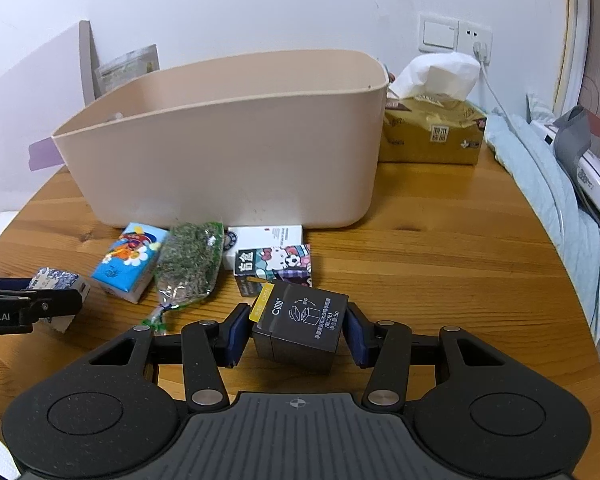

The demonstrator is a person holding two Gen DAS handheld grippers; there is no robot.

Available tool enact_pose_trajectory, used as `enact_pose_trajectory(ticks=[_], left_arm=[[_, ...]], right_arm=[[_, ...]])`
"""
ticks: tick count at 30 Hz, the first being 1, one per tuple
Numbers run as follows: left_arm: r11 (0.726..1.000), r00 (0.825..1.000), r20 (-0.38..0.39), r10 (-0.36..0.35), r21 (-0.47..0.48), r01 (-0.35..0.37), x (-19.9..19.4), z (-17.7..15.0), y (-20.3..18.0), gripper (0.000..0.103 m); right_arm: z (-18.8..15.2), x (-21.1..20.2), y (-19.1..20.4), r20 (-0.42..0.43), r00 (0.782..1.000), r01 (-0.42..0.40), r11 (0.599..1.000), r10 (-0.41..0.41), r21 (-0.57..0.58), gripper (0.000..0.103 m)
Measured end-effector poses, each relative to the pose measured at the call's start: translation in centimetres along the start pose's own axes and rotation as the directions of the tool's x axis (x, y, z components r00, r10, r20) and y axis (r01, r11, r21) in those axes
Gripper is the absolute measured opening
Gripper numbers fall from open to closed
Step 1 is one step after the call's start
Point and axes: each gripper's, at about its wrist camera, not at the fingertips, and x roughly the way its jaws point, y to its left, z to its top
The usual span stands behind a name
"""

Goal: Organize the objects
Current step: 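Grasp the blue-white tissue pack with left tool while right tool grasps black box, then lift both items over the beige bin and open both tools to drop them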

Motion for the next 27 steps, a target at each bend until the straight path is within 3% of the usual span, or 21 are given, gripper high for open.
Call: enact_pose_trajectory(ticks=[16,27], left_arm=[[1.0,0.997,0.082,-0.015,0.008,0.015,-3.0,2.0,1.0,0.064],[0.999,0.981,0.191,-0.024,0.05,0.015,-5.6,4.9,0.3,0.064]], right_arm=[[1.8,-3.2,-0.3,0.097,0.995,0.011,1.0,-0.013,0.021,0.047],[4.2,-4.2,-1.2,0.161,0.986,0.041,0.999,-0.043,0.016,0.047]])
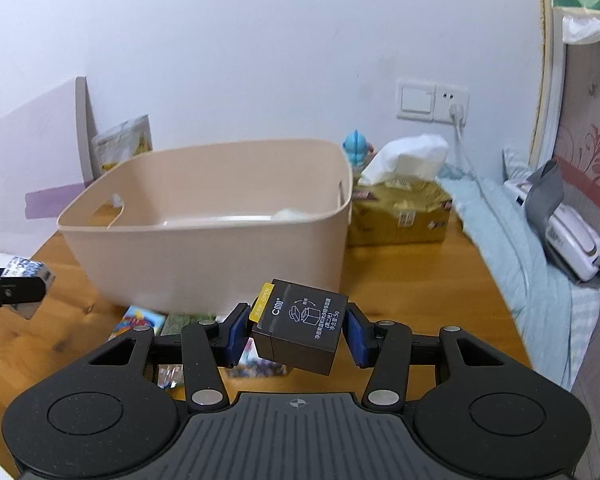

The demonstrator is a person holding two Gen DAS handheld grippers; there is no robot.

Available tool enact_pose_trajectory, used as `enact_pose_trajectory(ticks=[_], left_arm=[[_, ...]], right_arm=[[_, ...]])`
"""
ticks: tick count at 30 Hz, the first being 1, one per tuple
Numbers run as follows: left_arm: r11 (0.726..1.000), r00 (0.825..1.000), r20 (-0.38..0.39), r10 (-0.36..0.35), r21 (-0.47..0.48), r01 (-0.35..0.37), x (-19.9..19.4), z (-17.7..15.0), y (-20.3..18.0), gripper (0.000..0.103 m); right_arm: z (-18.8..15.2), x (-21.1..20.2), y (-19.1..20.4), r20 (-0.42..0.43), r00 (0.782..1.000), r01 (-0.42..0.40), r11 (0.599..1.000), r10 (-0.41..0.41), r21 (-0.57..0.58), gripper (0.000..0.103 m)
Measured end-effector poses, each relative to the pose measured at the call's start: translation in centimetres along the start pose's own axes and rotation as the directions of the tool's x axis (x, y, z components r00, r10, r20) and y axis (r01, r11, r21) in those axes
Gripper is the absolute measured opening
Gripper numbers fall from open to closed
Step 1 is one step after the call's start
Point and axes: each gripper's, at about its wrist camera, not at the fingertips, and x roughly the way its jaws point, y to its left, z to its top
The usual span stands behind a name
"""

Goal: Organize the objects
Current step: 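Lift both items over the beige bin and open both tools to drop them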

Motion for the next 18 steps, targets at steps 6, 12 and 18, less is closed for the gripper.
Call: enact_pose_trajectory(ticks=[6,12,18], left_arm=[[1.0,0.999,0.043,-0.003,0.013,0.003,-0.3,2.0,-0.2,0.064],[0.999,0.997,0.07,-0.019,0.034,0.016,0.1,3.8,-1.0,0.064],[0.998,0.995,0.099,-0.029,0.064,0.023,0.6,5.4,-1.9,0.064]], right_arm=[[1.9,-0.3,-0.7,0.049,0.999,0.018,1.0,-0.018,-0.005,0.047],[4.0,-0.4,-0.7,0.101,0.995,0.026,1.0,-0.025,-0.009,0.047],[5.4,0.3,-0.4,0.12,0.993,0.007,1.0,-0.005,-0.012,0.047]])
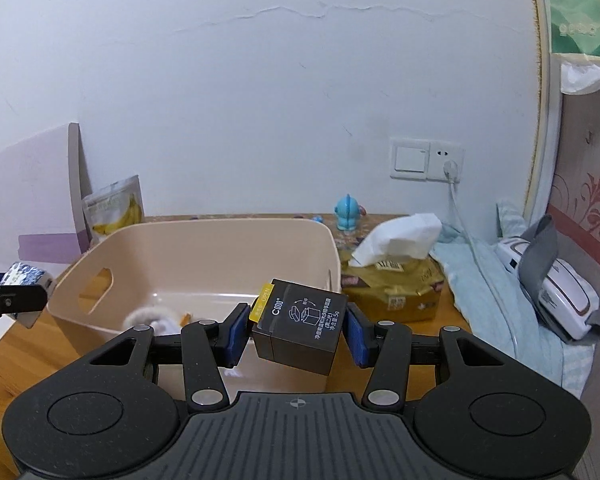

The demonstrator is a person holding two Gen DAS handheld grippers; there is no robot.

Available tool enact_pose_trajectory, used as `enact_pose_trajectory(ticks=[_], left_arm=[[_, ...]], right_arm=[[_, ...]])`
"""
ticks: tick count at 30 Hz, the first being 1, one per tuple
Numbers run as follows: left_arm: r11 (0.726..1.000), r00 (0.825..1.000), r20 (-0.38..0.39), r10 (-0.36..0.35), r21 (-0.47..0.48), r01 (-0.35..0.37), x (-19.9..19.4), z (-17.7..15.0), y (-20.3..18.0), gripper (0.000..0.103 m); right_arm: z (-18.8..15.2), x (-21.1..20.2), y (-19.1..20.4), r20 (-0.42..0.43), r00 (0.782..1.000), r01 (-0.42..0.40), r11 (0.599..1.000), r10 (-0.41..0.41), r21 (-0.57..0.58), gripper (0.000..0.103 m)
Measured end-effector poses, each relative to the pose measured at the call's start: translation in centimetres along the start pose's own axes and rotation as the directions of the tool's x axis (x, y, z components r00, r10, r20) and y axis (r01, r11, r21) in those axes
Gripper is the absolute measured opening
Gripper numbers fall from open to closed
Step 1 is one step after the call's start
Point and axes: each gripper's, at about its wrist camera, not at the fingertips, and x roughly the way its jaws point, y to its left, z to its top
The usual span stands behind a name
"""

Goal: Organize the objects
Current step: 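Lift both items over the beige bin and open both tools to drop them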

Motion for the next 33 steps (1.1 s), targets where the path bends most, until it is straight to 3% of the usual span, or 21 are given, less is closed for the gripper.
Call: enact_pose_trajectory(ticks=[10,33], left_arm=[[1.0,1.0,0.023,0.004,0.023,-0.005,2.2,2.3,-0.9,0.064],[1.0,0.988,-0.155,0.0,0.003,0.0,12.4,2.1,-1.9,0.064]], right_arm=[[1.4,1.8,0.5,0.0,0.999,-0.034,0.999,0.034,-0.019,0.047],[1.9,9.2,1.6,-0.138,0.989,-0.054,0.995,0.043,-0.078,0.047]])
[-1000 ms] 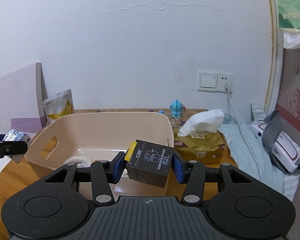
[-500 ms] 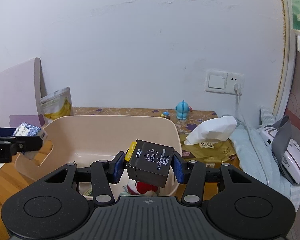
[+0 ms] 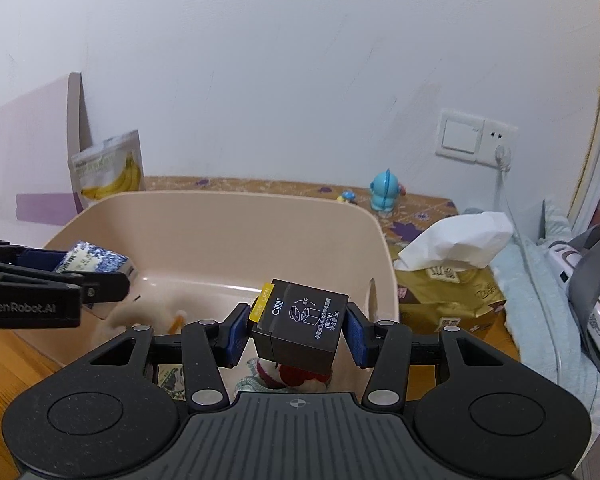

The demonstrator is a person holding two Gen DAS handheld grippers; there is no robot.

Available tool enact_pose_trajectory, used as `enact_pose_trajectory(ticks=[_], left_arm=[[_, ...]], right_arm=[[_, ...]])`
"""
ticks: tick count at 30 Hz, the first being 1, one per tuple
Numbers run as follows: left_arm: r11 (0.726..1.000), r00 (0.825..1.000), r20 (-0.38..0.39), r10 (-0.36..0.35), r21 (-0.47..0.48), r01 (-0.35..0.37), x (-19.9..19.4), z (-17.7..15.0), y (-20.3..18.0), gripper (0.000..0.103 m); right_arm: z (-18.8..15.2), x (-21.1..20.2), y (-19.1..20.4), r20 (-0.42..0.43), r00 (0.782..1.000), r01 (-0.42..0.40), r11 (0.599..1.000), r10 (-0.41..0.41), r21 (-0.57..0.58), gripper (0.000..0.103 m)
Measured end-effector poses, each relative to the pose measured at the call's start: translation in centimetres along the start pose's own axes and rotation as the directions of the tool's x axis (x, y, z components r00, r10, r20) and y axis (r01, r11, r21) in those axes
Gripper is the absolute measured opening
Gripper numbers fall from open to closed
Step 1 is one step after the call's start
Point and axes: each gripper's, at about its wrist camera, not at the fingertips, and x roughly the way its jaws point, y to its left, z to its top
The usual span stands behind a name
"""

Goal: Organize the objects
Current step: 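Lift both items over the beige bin and open both tools to drop them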

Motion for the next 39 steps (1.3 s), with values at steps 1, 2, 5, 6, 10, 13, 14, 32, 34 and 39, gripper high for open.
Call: enact_pose_trajectory(ticks=[1,2,5,6,10,13,14,32,34,39], left_arm=[[1.0,1.0,-0.009,0.0,0.005,0.0,0.3,0.0,-0.1,0.064],[1.0,1.0,-0.022,-0.001,0.011,0.001,0.7,0.0,-0.1,0.064],[1.0,0.998,-0.064,-0.011,0.021,0.013,1.7,-0.2,-0.3,0.064],[1.0,0.997,-0.077,-0.011,0.024,0.012,2.0,-0.2,-0.3,0.064],[1.0,0.995,-0.099,-0.003,0.027,0.006,2.8,-0.4,-0.3,0.065],[1.0,0.994,-0.114,0.0,0.023,0.003,3.2,-0.4,-0.2,0.065],[1.0,0.993,-0.118,0.0,0.021,0.002,3.3,-0.4,-0.2,0.065],[0.999,0.998,-0.054,0.027,0.037,-0.025,0.7,0.8,-0.2,0.077],[0.999,0.999,-0.045,0.028,0.037,-0.027,0.2,0.9,-0.2,0.077],[0.999,0.999,-0.015,0.029,0.032,-0.028,-1.5,1.0,-0.1,0.077]], right_arm=[[0.0,0.2,-0.1,-0.007,1.0,0.001,1.0,-0.001,0.005,0.047],[0.0,0.4,-0.1,-0.012,1.0,-0.001,1.0,0.001,0.009,0.047],[0.0,1.0,-0.1,-0.035,0.999,-0.01,1.0,0.01,0.003,0.047],[-0.1,1.2,0.0,-0.044,0.999,-0.012,1.0,0.011,-0.005,0.047],[-0.3,1.9,0.4,-0.067,0.998,-0.015,1.0,0.013,-0.028,0.047],[-0.2,2.1,0.6,-0.078,0.997,-0.015,0.999,0.012,-0.041,0.047],[-0.2,2.1,0.7,-0.083,0.996,-0.017,0.999,0.013,-0.045,0.047],[0.7,-0.2,-0.4,-0.033,0.999,0.021,1.0,-0.022,-0.023,0.081],[0.7,-0.7,-0.4,-0.023,1.0,0.011,1.0,-0.011,-0.018,0.088],[0.9,-2.3,-0.4,0.018,1.0,0.024,1.0,-0.024,-0.012,0.097]])
